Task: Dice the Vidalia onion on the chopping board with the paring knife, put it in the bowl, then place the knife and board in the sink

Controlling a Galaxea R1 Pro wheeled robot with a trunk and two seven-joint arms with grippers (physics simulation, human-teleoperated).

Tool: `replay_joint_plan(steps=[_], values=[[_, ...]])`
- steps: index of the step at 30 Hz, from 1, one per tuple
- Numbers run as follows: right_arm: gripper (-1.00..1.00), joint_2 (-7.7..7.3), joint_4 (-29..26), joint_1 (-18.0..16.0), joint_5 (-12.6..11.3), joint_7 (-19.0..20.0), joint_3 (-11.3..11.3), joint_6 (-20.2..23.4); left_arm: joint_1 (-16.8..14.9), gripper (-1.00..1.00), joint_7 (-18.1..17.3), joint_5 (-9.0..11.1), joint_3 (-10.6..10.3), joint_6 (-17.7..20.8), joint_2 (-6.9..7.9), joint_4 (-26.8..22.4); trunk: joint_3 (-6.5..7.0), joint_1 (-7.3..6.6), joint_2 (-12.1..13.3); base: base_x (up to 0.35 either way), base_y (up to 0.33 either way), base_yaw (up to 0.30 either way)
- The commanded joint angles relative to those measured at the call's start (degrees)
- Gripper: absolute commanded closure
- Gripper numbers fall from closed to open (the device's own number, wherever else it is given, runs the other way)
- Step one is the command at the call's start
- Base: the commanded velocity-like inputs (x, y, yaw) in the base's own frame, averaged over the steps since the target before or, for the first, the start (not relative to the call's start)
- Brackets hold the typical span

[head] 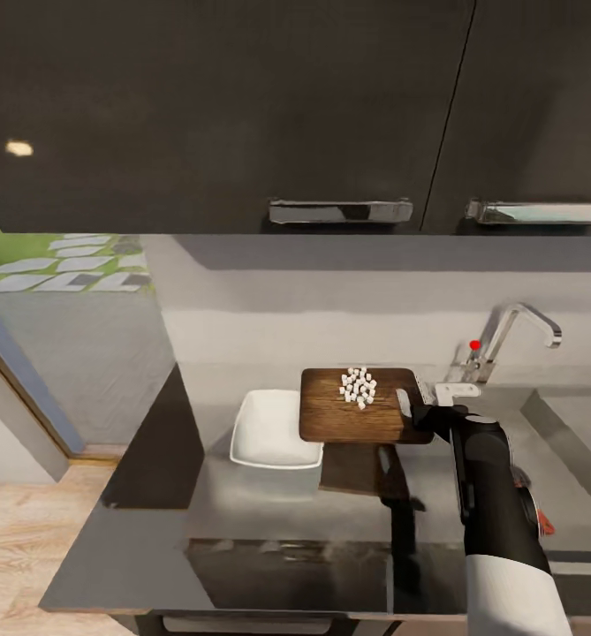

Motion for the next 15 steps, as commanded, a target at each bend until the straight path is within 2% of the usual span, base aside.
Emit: replay_joint_plan(steps=[1, 10, 15], values=[[1.0, 0.07, -0.08, -0.07, 0.57, 0.55, -0.12, 0.16, 0.01, -1.0, 0.05, 0.34, -0.15, -0.05, 0.02, -0.07, -0.01, 0.04, -0.11, 0.0, 0.295, 0.0], [1.0, 0.07, -0.08, -0.07, 0.57, 0.55, -0.11, 0.16, 0.01, -1.0, -0.03, 0.32, -0.15, -0.07, 0.02, -0.07, 0.82, 0.04, -0.11, 0.001, 0.312, 0.0], [1.0, 0.07, -0.08, -0.07, 0.55, 0.55, -0.11, 0.16, 0.01, -1.0, -0.01, 0.27, -0.15, -0.07, 0.02, -0.07, 1.28, 0.04, -0.11, 0.091, 0.308, 0.0]])
